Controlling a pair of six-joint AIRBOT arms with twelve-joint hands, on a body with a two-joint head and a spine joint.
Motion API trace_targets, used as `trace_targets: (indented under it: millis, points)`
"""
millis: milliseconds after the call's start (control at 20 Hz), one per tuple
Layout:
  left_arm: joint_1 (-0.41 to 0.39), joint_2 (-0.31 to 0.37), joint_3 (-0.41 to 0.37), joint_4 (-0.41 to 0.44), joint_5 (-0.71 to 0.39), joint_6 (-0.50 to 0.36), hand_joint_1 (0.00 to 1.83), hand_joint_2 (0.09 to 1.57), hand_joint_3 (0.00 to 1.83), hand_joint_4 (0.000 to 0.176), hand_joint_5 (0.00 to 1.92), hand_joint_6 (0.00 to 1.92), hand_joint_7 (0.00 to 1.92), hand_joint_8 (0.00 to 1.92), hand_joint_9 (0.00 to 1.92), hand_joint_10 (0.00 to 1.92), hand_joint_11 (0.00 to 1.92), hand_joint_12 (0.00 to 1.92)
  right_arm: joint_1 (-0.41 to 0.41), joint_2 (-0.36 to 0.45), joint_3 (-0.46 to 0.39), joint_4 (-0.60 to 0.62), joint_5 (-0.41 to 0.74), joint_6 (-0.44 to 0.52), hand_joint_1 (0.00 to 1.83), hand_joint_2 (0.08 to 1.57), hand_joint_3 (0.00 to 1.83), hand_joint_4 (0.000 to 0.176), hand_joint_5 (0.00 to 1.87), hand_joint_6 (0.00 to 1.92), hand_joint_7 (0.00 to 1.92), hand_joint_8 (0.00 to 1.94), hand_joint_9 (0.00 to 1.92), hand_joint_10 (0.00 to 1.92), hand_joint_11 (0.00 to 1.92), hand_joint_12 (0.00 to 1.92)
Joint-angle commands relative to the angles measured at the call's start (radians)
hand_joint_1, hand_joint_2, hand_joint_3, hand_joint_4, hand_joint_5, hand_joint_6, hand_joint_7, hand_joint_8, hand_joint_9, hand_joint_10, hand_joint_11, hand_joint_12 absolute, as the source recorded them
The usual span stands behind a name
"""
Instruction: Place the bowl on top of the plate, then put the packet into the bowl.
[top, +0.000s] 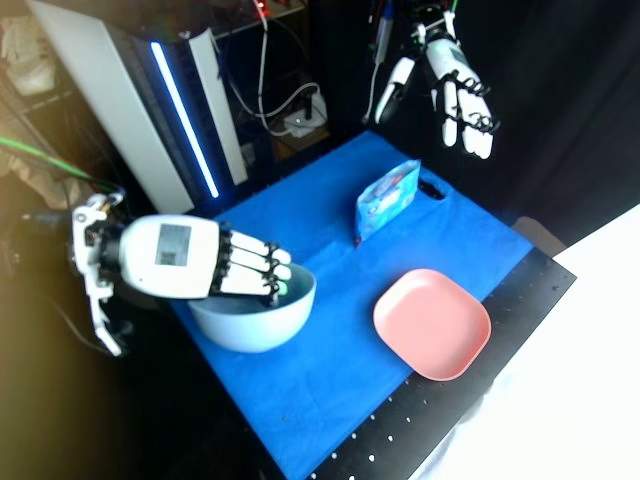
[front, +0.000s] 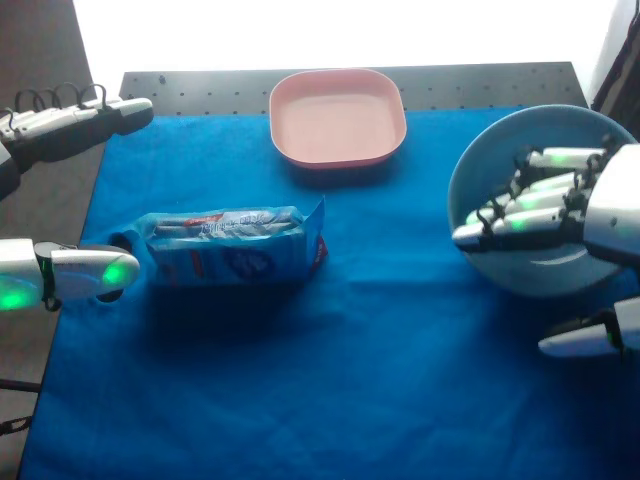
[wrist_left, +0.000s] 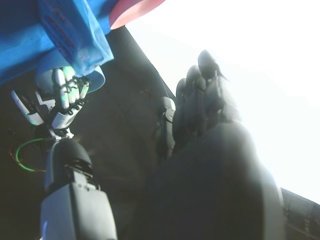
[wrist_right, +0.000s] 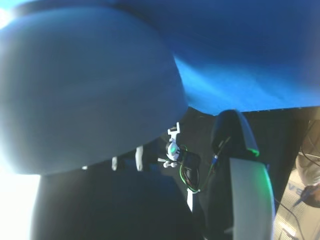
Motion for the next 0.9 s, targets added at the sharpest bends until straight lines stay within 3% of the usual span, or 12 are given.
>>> trace_targets:
  millis: [0,50,150,200,250,300,400,450,500,700,800,850]
  points:
    - [-0.004,-0.003,0.004,-0.017,-0.124,-0.009,0.57,0.95,0.00,0.135,0.20,0.00,0.14,0.00,0.12,0.00,0.00,0.40,0.019,0.003,0.003,0.039,0.126,0.009,0.61,1.05,0.00,0.050,0.39,0.00,0.44,0.00,0.49,0.00,0.08,1.14]
    - [-0.003,-0.003,0.004,-0.017,-0.124,-0.009,0.59,0.94,0.00,0.138,0.21,0.00,0.14,0.00,0.12,0.00,0.00,0.41,0.019,0.008,0.002,0.045,0.146,0.020,0.63,1.02,0.00,0.042,0.42,0.01,0.45,0.01,0.48,0.00,0.02,1.13]
    - [-0.002,-0.003,0.004,-0.019,-0.124,-0.010,0.58,0.95,0.00,0.130,0.21,0.00,0.14,0.00,0.12,0.00,0.00,0.39,0.019,0.016,-0.001,0.056,0.169,0.022,0.64,1.00,0.00,0.027,0.41,0.00,0.49,0.02,0.53,0.02,0.08,1.15]
    - [-0.001,-0.004,0.004,-0.019,-0.125,-0.010,0.58,0.95,0.00,0.128,0.22,0.00,0.14,0.00,0.12,0.00,0.00,0.34,0.019,0.020,-0.003,0.061,0.178,0.022,0.66,0.96,0.00,0.039,0.41,0.00,0.52,0.01,0.55,0.02,0.08,1.21]
    - [0.000,-0.004,0.004,-0.020,-0.125,-0.010,0.58,0.95,0.00,0.128,0.22,0.00,0.14,0.00,0.12,0.00,0.00,0.34,0.019,0.024,-0.004,0.066,0.187,0.022,0.66,0.96,0.00,0.039,0.41,0.00,0.52,0.01,0.55,0.02,0.08,1.21]
    - [0.001,-0.005,0.004,-0.020,-0.125,-0.011,0.58,0.96,0.00,0.128,0.21,0.00,0.15,0.00,0.13,0.00,0.00,0.40,0.019,0.027,-0.005,0.073,0.192,0.022,0.68,0.94,0.00,0.025,0.39,0.00,0.48,0.00,0.48,0.00,0.01,1.22]
    - [0.002,-0.006,0.004,-0.021,-0.126,-0.011,0.59,0.95,0.00,0.125,0.22,0.00,0.15,0.00,0.13,0.00,0.00,0.41,0.019,0.033,-0.004,0.086,0.196,0.022,0.65,0.93,0.00,0.050,0.32,0.00,0.40,0.00,0.44,0.00,0.04,1.08]
    - [0.003,-0.006,0.004,-0.021,-0.127,-0.012,0.59,0.96,0.00,0.126,0.22,0.00,0.15,0.00,0.13,0.00,0.00,0.42,0.019,0.034,-0.004,0.092,0.197,0.022,0.64,0.92,0.00,0.053,0.33,0.00,0.41,0.00,0.45,0.01,0.08,1.07]
    - [0.004,-0.006,0.004,-0.022,-0.128,-0.013,0.60,0.95,0.00,0.128,0.21,0.00,0.14,0.00,0.12,0.00,0.00,0.37,0.019,0.035,-0.004,0.098,0.197,0.022,0.57,0.94,0.00,0.073,0.30,0.00,0.37,0.00,0.42,0.00,0.06,1.02]
    - [0.008,-0.006,0.003,-0.024,-0.132,-0.015,0.58,0.96,0.00,0.120,0.21,0.00,0.15,0.00,0.13,0.00,0.00,0.38,0.019,0.040,-0.004,0.131,0.213,0.022,0.51,0.96,0.01,0.050,0.30,0.00,0.36,0.01,0.38,0.00,0.00,1.00]
    - [0.011,-0.007,0.003,-0.025,-0.134,-0.016,0.58,0.95,0.00,0.122,0.21,0.00,0.15,0.00,0.13,0.00,0.00,0.38,0.019,0.046,-0.004,0.154,0.219,0.021,0.51,0.91,0.00,0.092,0.34,0.01,0.42,0.00,0.44,0.00,0.06,1.02]
    - [0.012,-0.007,0.003,-0.025,-0.135,-0.016,0.58,0.96,0.00,0.125,0.21,0.00,0.15,0.00,0.13,0.00,0.00,0.38,0.019,0.048,-0.005,0.172,0.221,0.010,0.55,0.90,0.00,0.082,0.35,0.00,0.41,0.00,0.43,0.00,0.07,0.98]
